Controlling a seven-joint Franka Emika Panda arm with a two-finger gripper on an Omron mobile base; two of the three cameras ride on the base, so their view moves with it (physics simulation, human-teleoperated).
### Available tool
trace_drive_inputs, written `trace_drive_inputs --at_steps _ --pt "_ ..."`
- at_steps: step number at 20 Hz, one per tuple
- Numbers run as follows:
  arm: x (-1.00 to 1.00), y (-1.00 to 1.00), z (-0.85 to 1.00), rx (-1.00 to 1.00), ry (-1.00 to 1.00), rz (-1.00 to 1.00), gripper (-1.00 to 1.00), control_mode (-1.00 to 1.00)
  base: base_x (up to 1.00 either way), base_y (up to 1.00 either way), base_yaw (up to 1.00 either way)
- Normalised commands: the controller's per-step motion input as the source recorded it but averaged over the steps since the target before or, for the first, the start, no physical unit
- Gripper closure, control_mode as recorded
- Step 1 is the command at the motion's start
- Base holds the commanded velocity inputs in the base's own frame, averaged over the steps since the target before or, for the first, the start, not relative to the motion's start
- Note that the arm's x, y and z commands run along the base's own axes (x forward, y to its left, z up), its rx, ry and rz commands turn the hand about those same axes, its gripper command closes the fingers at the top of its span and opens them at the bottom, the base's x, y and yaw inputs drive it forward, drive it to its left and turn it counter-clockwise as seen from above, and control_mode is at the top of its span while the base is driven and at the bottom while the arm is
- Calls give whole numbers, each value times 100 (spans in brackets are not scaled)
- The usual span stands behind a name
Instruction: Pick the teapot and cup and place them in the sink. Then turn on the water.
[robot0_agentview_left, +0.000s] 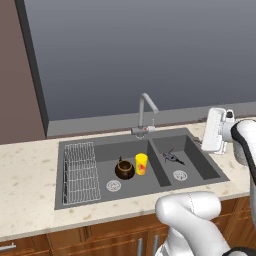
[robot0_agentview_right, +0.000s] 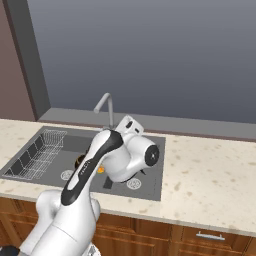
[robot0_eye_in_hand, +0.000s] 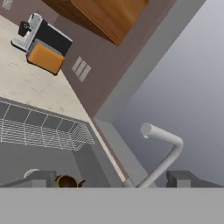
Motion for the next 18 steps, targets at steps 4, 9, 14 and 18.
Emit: trace_drive_inputs --at_steps 4,9,14,18 --pt "33 2 0 14 0 -3 -100 -100 0 0 0" --pt "18 6 0 9 0 -2 -100 -100 0 0 0" --pt "0 21 0 4 0 -2 -100 -100 0 0 0" --pt "1 29 0 0 0 -2 -100 -100 0 0 0"
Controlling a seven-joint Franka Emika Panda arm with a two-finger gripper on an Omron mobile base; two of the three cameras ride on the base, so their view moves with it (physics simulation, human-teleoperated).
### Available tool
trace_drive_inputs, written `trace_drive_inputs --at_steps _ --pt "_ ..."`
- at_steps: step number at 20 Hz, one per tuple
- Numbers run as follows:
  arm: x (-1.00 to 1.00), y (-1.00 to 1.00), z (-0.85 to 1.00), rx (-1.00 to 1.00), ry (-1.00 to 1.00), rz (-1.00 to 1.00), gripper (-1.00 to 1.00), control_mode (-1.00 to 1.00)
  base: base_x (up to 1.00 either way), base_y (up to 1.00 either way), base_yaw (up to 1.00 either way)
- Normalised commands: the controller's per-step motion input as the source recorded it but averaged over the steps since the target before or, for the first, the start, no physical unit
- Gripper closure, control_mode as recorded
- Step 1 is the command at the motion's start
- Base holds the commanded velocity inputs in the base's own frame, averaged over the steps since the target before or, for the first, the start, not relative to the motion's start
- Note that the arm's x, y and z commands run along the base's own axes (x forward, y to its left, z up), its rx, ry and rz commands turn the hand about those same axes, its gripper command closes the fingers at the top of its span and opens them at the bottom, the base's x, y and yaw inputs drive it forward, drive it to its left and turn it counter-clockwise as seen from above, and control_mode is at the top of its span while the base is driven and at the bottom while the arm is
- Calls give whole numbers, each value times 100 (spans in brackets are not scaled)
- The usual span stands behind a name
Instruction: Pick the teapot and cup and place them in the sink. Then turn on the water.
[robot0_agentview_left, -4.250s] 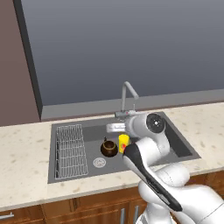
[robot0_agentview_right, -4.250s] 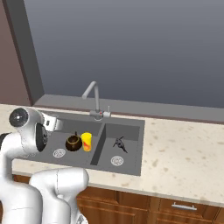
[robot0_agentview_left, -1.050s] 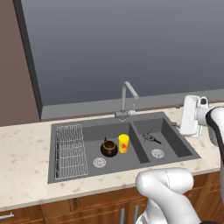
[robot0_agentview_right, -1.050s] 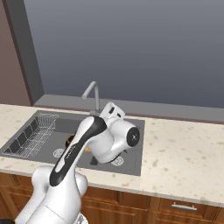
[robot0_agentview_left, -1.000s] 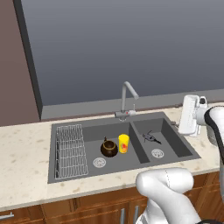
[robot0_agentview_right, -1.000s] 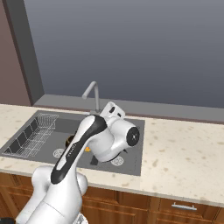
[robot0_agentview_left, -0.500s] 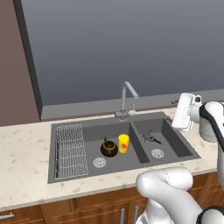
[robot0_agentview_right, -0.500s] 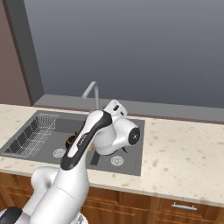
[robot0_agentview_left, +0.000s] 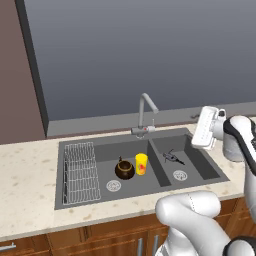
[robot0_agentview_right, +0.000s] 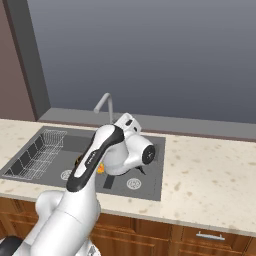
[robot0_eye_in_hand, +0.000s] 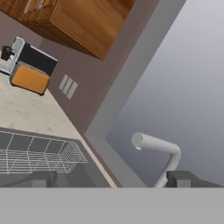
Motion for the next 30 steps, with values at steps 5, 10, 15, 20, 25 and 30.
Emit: trace_drive_inputs --at_steps 5,10,15,20,25,30 --pt "24 28 0 0 0 -5 -100 -100 0 0 0" --pt "46 21 0 0 0 -6 -100 -100 0 0 0" --pt "33 8 -9 0 0 -7 -100 -100 0 0 0" --pt "18 0 -17 0 0 -7 -100 -100 0 0 0" --pt "18 -6 -9 0 0 -5 -100 -100 0 0 0" --pt "20 -22 -1 0 0 -4 -100 -100 0 0 0"
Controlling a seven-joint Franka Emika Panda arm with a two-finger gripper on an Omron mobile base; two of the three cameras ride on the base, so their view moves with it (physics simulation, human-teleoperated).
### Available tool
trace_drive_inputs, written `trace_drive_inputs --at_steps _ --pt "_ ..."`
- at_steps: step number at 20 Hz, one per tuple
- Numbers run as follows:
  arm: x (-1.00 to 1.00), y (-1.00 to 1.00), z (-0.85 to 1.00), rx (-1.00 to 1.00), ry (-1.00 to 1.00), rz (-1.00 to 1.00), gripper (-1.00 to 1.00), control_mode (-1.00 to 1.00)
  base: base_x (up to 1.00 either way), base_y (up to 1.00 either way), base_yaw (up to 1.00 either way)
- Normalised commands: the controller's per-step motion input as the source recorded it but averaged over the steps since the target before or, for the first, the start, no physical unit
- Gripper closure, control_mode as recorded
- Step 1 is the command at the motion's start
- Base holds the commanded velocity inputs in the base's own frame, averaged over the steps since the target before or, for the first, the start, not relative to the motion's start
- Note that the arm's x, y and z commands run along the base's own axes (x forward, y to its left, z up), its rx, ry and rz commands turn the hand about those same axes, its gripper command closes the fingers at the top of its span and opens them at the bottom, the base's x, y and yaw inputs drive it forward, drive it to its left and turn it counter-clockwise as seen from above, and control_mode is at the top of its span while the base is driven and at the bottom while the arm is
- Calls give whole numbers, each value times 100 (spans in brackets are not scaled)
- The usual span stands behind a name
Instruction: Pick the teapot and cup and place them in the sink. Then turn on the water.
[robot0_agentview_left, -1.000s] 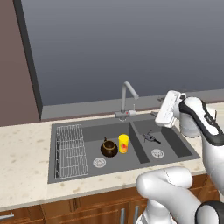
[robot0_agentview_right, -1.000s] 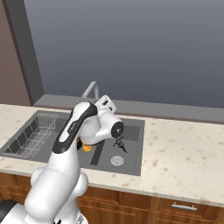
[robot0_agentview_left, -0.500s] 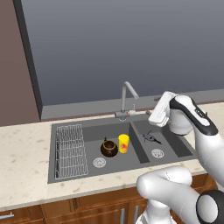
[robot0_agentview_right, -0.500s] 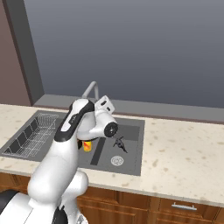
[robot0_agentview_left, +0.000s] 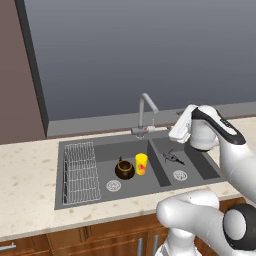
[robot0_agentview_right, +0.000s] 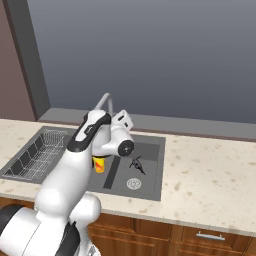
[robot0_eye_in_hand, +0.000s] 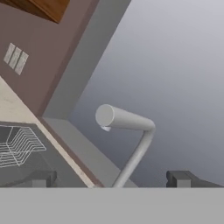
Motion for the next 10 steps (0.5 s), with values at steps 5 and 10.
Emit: trace_drive_inputs --at_steps 5,10 --pt "22 -17 -1 0 0 -3 -100 -100 0 0 0" --pt "21 0 -1 0 0 -3 -100 -100 0 0 0"
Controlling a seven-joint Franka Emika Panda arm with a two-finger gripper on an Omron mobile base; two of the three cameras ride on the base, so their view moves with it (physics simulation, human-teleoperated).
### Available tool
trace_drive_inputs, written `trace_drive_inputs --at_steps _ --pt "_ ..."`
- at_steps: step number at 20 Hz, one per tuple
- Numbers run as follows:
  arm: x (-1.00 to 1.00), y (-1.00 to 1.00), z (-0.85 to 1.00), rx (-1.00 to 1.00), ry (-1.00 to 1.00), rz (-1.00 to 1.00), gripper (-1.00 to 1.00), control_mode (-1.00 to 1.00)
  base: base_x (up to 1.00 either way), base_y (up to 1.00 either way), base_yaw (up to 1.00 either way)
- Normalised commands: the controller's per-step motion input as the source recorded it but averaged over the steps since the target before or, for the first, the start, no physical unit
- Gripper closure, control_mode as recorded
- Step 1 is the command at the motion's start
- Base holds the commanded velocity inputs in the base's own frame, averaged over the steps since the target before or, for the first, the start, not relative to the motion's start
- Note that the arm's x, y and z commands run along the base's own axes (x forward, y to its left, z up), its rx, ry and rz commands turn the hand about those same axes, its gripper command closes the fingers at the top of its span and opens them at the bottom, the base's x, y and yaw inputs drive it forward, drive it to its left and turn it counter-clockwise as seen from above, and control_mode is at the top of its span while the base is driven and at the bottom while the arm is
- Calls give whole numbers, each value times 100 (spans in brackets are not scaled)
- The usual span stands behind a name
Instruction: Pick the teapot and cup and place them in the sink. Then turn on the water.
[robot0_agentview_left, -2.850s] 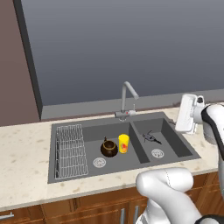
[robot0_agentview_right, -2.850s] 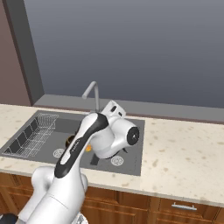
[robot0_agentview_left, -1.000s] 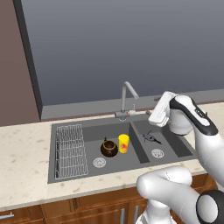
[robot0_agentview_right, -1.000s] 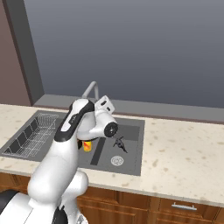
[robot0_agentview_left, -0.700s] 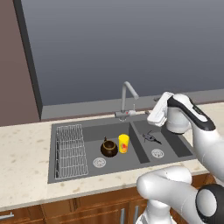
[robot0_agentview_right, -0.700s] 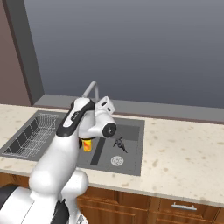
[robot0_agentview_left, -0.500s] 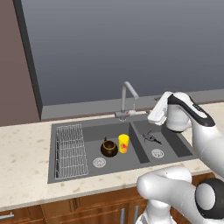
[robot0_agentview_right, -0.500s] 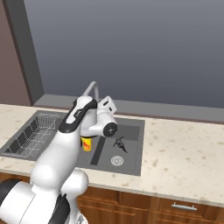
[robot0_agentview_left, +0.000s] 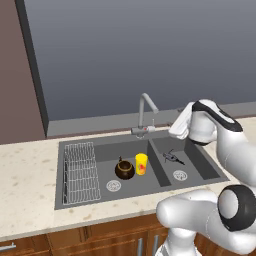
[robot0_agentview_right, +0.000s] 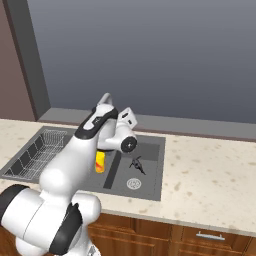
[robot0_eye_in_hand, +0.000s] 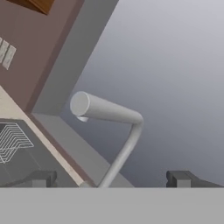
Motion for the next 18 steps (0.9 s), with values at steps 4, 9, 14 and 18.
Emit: trace_drive_inputs --at_steps 4,9,14,18 --pt "11 0 -12 0 0 -4 -100 -100 0 0 0" --pt "7 0 -19 0 0 -5 -100 -100 0 0 0" --pt "10 0 -5 0 0 -6 -100 -100 0 0 0" --pt "11 0 -1 0 1 -6 -100 -100 0 0 0"
